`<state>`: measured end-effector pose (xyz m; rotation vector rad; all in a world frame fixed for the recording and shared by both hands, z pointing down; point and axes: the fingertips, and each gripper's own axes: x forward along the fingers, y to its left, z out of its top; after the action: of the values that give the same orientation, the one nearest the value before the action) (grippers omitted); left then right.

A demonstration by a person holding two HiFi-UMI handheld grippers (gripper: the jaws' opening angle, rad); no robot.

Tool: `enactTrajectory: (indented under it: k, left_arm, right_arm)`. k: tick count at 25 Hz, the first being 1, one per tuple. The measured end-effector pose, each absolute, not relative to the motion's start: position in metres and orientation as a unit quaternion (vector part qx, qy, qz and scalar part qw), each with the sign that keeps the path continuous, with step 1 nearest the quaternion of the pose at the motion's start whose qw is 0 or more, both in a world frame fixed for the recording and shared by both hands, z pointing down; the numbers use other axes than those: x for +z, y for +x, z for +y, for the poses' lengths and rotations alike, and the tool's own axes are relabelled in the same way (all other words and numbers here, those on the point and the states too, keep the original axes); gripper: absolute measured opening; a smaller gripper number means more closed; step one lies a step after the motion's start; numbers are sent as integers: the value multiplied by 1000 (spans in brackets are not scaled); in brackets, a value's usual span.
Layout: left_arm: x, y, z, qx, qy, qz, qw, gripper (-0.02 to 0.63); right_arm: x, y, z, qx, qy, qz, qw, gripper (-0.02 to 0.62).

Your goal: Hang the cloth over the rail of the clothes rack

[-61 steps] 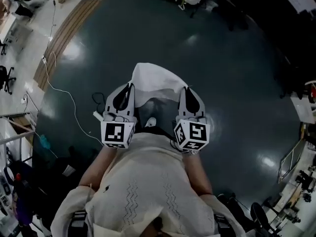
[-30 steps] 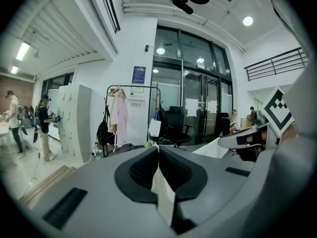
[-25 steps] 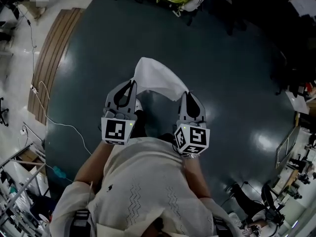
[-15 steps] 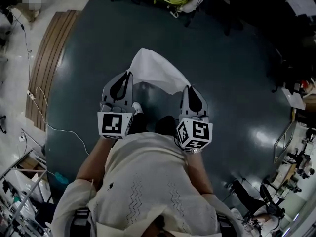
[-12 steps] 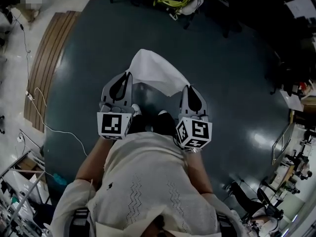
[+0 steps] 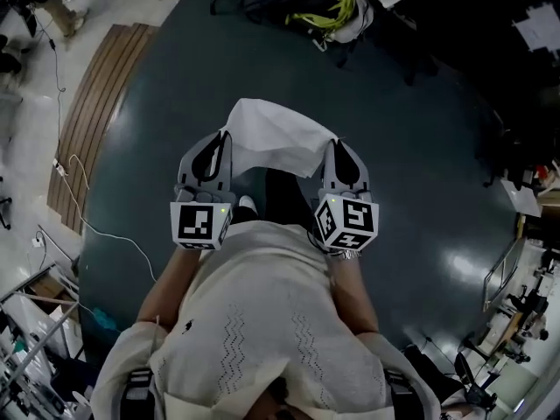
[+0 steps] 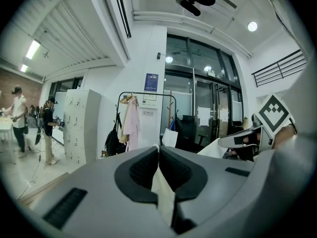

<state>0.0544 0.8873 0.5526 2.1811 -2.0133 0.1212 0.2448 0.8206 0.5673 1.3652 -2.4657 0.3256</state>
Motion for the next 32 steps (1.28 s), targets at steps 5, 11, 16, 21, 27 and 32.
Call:
enactTrajectory:
  k: [5, 11, 16, 21, 27, 32]
  left_arm:
    - [549, 37, 861, 52, 718, -690, 77, 18]
    - [546, 21, 801, 57, 714, -695, 62, 18]
    - [559, 5, 715, 72, 702, -703, 81, 18]
    - [558, -11, 622, 82, 681, -722, 88, 18]
    - [549, -40, 520, 80, 650, -750, 90, 18]
    - [542, -50, 449, 79, 643, -757, 85, 18]
  right_arm:
    - [567, 227, 782, 119, 463, -868, 137, 29]
    - [578, 203, 716, 139, 448, -874, 129, 29]
    - [594, 189, 625, 151, 443, -873, 137, 29]
    - [595, 173, 530, 158, 426, -879, 146, 29]
    - [584, 145, 419, 147, 396, -894, 148, 29]
    - [578, 131, 350, 146, 386, -900, 142, 29]
